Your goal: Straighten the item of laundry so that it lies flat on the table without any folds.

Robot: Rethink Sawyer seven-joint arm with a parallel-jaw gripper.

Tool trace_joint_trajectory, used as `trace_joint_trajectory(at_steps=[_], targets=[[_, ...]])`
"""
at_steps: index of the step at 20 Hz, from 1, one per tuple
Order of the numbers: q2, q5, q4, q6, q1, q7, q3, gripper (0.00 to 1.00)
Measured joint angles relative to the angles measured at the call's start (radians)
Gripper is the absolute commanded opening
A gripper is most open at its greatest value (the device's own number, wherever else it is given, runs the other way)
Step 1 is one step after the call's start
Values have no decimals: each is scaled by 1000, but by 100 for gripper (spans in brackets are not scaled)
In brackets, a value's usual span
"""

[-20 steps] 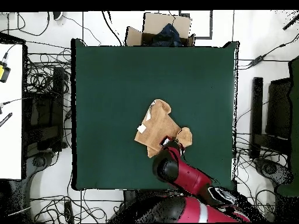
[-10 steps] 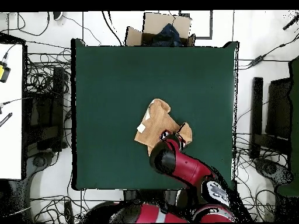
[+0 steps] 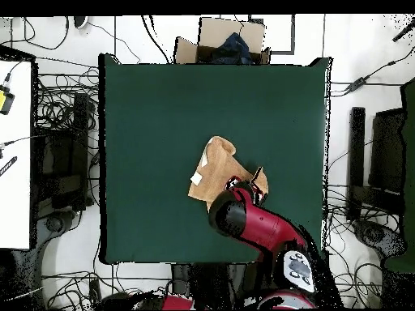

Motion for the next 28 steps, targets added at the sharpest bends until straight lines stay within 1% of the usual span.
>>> trace_joint_trajectory(at_steps=[11, 18, 25, 28], targets=[[-42, 2, -3, 79, 88, 0, -65, 0], [-72, 10, 0, 131, 136, 0, -88, 0], [-108, 36, 4, 217, 200, 0, -129, 0], [-125, 44, 6, 272, 238, 0, -151, 0]])
